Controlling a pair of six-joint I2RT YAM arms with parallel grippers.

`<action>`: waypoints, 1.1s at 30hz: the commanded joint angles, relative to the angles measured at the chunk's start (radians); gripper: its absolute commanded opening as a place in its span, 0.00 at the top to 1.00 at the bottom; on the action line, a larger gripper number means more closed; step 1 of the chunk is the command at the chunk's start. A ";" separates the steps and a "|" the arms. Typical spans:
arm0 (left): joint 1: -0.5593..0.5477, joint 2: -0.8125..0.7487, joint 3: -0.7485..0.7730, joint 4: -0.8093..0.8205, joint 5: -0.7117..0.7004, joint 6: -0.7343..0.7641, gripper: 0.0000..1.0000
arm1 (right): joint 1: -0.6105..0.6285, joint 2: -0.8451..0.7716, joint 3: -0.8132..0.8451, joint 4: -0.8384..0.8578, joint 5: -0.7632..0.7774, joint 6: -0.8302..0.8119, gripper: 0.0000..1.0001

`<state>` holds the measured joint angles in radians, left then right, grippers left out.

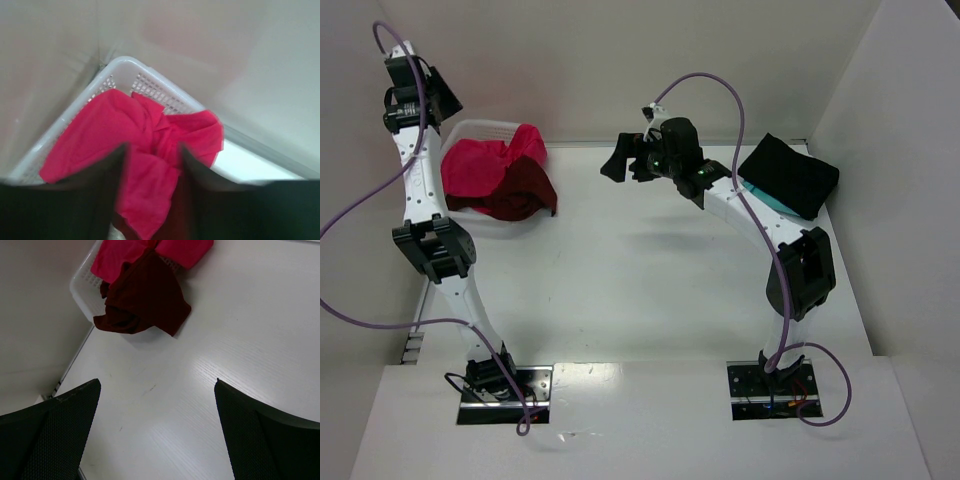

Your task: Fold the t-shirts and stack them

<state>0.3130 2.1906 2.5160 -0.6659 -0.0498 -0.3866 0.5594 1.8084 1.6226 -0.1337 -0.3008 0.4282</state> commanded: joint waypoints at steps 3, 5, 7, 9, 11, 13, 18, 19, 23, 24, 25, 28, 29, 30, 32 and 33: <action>-0.003 0.001 -0.144 0.049 0.065 0.060 0.25 | 0.011 -0.001 0.029 0.045 -0.004 -0.019 0.00; -0.012 0.001 -0.282 0.098 0.056 0.060 0.25 | 0.011 -0.001 0.029 0.031 0.006 -0.029 0.00; -0.012 -0.021 -0.379 0.138 0.044 0.060 0.23 | 0.011 -0.001 0.029 0.020 0.017 -0.029 0.00; -0.012 -0.032 -0.495 0.192 0.019 0.060 0.25 | 0.011 -0.001 0.020 0.020 0.026 -0.039 0.00; -0.012 -0.032 -0.525 0.203 0.019 0.060 0.32 | 0.011 -0.001 0.020 0.020 0.026 -0.039 0.00; -0.012 -0.023 -0.525 0.203 0.019 0.060 0.38 | 0.011 0.011 0.029 0.011 0.026 -0.039 0.00; -0.012 0.006 -0.499 0.212 0.019 0.051 0.62 | 0.011 0.011 0.030 0.011 0.015 -0.029 0.00; -0.012 0.006 -0.499 0.212 0.028 0.051 0.72 | 0.011 0.011 0.029 0.011 0.015 -0.029 0.00; -0.012 0.006 -0.490 0.203 0.028 0.051 0.97 | 0.011 0.011 0.020 0.011 0.026 -0.029 0.00; -0.012 0.006 -0.490 0.203 0.028 0.042 1.00 | 0.011 0.011 0.020 0.011 0.026 -0.029 0.00; -0.012 -0.003 -0.490 0.203 0.028 0.041 1.00 | 0.011 0.011 0.020 0.011 0.026 -0.020 0.00; -0.012 -0.012 -0.480 0.203 0.037 0.041 1.00 | 0.011 0.011 0.020 0.011 0.026 -0.020 0.00; -0.012 -0.021 -0.480 0.203 0.048 0.041 1.00 | 0.011 0.011 0.020 0.011 0.026 -0.020 0.00; -0.012 -0.032 -0.480 0.203 0.048 0.041 1.00 | 0.011 0.011 0.020 0.011 0.026 -0.020 0.00; -0.012 -0.041 -0.470 0.203 0.079 0.041 1.00 | 0.011 0.002 0.020 0.011 0.026 -0.020 0.00; -0.012 -0.042 -0.461 0.203 0.079 0.041 1.00 | 0.011 0.002 0.020 0.011 0.026 -0.020 0.00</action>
<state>0.3016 2.2036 1.9968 -0.4942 -0.0086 -0.3439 0.5598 1.8088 1.6226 -0.1421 -0.2848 0.4137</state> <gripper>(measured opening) 0.001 0.999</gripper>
